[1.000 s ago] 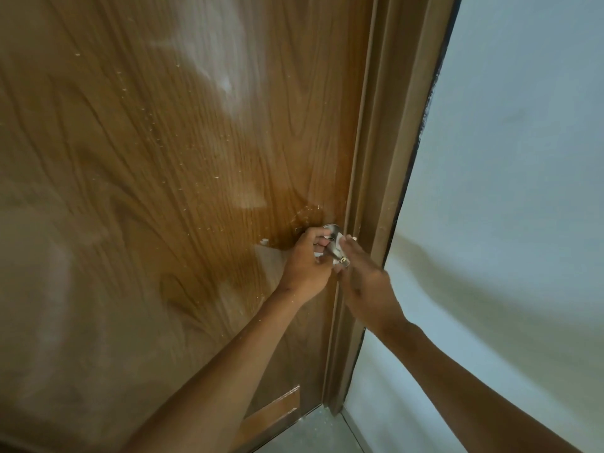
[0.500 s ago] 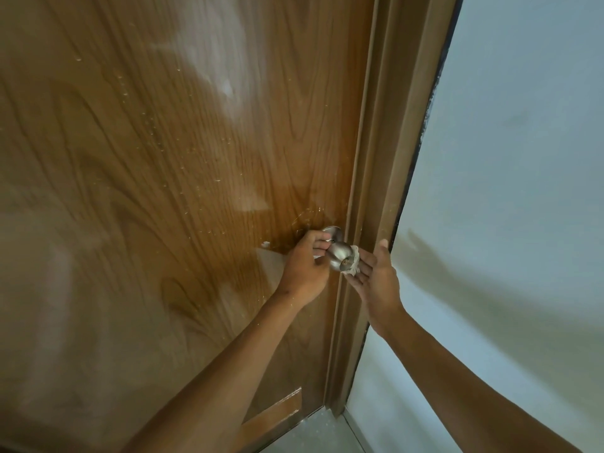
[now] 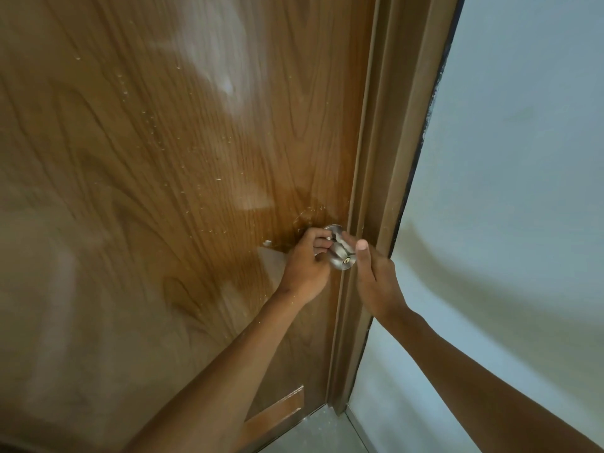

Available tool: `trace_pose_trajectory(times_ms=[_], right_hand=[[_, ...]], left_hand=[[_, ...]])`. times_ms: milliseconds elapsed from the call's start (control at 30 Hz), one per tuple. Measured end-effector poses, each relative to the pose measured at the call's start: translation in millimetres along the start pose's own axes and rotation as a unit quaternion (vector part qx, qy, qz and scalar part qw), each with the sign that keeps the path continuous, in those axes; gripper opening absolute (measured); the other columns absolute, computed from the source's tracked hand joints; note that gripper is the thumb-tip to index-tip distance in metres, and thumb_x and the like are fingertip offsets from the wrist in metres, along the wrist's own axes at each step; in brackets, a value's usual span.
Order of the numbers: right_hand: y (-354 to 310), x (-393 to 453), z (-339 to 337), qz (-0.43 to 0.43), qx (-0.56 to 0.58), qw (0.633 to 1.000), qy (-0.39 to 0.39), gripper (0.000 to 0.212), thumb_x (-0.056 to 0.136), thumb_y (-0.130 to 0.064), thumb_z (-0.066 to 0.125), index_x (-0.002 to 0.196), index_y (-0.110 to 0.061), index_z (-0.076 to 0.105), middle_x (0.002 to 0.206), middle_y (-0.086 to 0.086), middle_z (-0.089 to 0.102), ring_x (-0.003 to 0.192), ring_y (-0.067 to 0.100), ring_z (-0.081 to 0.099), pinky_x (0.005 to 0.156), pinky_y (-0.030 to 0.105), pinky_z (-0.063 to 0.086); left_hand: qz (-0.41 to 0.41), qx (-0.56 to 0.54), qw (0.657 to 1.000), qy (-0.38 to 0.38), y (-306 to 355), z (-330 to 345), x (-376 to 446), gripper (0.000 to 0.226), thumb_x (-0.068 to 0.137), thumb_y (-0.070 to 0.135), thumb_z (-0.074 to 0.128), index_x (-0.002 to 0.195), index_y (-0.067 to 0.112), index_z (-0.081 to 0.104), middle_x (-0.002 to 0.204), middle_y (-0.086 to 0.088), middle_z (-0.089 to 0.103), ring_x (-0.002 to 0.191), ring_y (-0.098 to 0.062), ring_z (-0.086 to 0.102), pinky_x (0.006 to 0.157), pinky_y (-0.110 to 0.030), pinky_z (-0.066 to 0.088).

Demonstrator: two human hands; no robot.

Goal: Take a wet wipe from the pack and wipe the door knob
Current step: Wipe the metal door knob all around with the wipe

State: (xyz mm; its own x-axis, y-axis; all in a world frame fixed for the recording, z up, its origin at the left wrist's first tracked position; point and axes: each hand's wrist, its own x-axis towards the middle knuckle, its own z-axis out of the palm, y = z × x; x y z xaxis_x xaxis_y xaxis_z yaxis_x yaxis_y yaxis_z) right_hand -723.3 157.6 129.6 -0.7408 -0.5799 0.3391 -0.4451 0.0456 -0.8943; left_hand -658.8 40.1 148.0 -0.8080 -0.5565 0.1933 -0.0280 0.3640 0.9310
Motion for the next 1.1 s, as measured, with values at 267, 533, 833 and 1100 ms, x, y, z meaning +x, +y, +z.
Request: trace_pose_trajectory(times_ms=[267,533,833,1100], right_hand=[[12,-2,-15,-0.184,-0.231,0.947,-0.125,0.055,0.101,-0.045,0.021,0.140,-0.018,0.049,0.149,-0.004,0.044,0.143,0.003,0.027,0.116,0.025,0.025],[1,9,-7,-0.092,-0.139,0.983,-0.073,0.046,0.103,-0.039,0.025,0.140,-0.020,0.047,0.141,-0.002,0.053,0.131,0.005,0.046,0.109,0.017,0.037],[22,-5,-28,-0.193,-0.223,0.951,-0.090,0.044,0.102,-0.030,0.037,0.140,-0.012,0.049,0.146,0.000,0.048,0.139,0.006,0.037,0.113,0.024,0.034],[7,-11,-19,-0.100,-0.089,0.987,0.094,0.016,0.088,-0.014,0.068,0.104,-0.015,0.069,0.097,-0.008,0.069,0.091,0.000,0.063,0.074,0.007,0.048]], left_hand=[[-0.013,-0.041,0.999,0.005,-6,-5,1,0.027,0.099,0.005,0.045,0.122,0.018,0.052,0.111,-0.002,0.068,0.107,-0.010,0.063,0.090,-0.022,0.050],[-0.018,-0.044,0.999,0.007,-4,-1,2,0.028,0.099,0.005,0.043,0.124,0.017,0.051,0.110,0.001,0.065,0.106,-0.009,0.062,0.090,-0.020,0.051],[-0.024,-0.035,0.999,-0.012,-12,-9,-8,0.028,0.099,0.008,0.045,0.125,0.017,0.049,0.116,-0.001,0.065,0.112,-0.012,0.061,0.099,-0.028,0.047],[0.004,-0.060,0.998,0.023,-2,8,-29,0.023,0.096,0.016,0.057,0.119,0.014,0.056,0.097,0.011,0.062,0.090,0.001,0.061,0.073,-0.004,0.047]])
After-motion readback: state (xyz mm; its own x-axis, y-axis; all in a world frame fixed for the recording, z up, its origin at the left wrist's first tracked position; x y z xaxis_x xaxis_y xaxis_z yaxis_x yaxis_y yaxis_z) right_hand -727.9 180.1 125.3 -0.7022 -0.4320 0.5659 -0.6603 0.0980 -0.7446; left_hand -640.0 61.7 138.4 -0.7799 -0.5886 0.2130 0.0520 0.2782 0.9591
